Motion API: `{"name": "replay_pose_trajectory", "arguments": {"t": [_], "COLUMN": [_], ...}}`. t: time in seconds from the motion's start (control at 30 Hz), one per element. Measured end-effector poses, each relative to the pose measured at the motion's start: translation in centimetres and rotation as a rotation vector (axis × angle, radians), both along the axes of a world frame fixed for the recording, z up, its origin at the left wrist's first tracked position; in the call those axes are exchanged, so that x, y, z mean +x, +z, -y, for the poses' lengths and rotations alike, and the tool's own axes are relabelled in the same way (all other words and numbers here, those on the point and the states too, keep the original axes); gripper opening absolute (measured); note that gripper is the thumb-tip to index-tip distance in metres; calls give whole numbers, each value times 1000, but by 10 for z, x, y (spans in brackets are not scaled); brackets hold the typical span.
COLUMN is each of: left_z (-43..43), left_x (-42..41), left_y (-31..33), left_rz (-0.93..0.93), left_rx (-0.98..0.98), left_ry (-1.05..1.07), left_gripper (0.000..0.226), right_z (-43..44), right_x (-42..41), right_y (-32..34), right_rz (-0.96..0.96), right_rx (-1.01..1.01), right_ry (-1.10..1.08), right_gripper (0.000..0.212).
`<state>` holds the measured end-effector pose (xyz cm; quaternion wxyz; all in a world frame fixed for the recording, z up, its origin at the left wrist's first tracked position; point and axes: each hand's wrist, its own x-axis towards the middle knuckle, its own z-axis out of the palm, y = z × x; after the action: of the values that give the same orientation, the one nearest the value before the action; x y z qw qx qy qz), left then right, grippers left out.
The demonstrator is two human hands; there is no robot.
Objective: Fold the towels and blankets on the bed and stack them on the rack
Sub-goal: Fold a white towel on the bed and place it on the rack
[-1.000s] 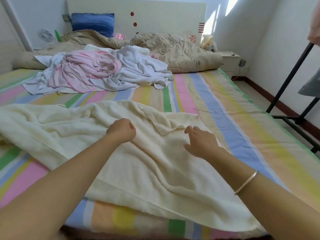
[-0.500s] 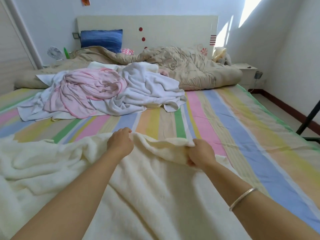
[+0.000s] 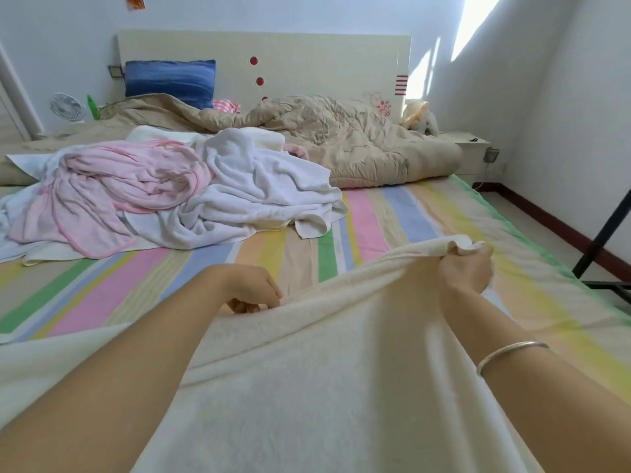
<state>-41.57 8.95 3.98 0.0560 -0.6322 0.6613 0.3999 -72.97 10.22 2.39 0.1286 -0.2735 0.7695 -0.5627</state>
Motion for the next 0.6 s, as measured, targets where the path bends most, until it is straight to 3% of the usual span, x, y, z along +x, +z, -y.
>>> {"name": "replay_pose_trajectory", "arguments": {"t": [0.1,0.17,0.27,0.33,0.43,0.5,0.53,0.6], "left_z": [12,27,51,64,82,99,108,128], "left_x": [-11,-21,-37,-49,-63,-67,-69,-68], "left_y": [6,-5,-22,-29,-37,-41,-45,-63], "left_rz": [29,82,44,6,-69,-175,-182,-50], "left_rx": [9,-256,-675,-842,-997,-1070,-1095,-1064], "left_ry": [53,155,472,560,490,335,222,-5], "left_gripper": [23,17,10,19,22,37,48,68], "right_z": [13,20,32,41,58,76,87,112], "right_x": [-16,-22,-27,-30,-38,-45,-49,-59], "right_y": [1,0,-4,-6,-8,-9,-11,-23], "right_rz": [-8,-4,-14,-53,-154,-203,-207,-178], "right_rx": [-2,-6,-17,-13,-54,-49,-11,136], "right_ry": [-60,-75,-49,-27,14,48,74,169], "right_gripper": [31,30,31,30,30,31,38,71]}}
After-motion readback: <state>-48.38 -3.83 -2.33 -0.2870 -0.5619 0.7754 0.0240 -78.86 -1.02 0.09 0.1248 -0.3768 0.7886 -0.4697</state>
